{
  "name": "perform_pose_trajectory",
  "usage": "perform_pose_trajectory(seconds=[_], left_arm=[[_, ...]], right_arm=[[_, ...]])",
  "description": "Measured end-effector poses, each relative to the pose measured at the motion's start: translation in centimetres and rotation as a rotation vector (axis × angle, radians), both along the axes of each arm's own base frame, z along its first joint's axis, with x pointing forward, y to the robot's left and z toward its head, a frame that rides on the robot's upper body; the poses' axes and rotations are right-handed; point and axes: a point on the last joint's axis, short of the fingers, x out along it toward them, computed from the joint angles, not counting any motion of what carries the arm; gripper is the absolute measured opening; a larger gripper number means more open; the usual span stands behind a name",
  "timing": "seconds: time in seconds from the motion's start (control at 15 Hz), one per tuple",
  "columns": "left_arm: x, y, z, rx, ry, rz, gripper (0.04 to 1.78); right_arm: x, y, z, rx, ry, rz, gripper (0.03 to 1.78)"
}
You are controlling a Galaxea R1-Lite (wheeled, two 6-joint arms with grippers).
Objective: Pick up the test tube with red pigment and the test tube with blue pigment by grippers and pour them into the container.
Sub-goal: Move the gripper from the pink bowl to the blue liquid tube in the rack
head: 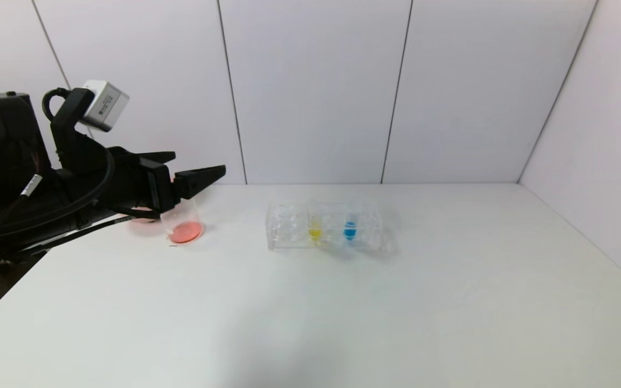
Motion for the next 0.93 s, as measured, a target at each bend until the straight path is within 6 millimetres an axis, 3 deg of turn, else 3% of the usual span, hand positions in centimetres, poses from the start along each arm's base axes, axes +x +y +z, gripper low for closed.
perform_pose_trajectory(seconds=[0.93], left_arm=[[-1.0, -5.4, -2.3, 0.027, 0.072, -0.201, 1.76]], right_arm=[[0.0, 0.0, 0.0, 0.000, 0.000, 0.000, 1.77]])
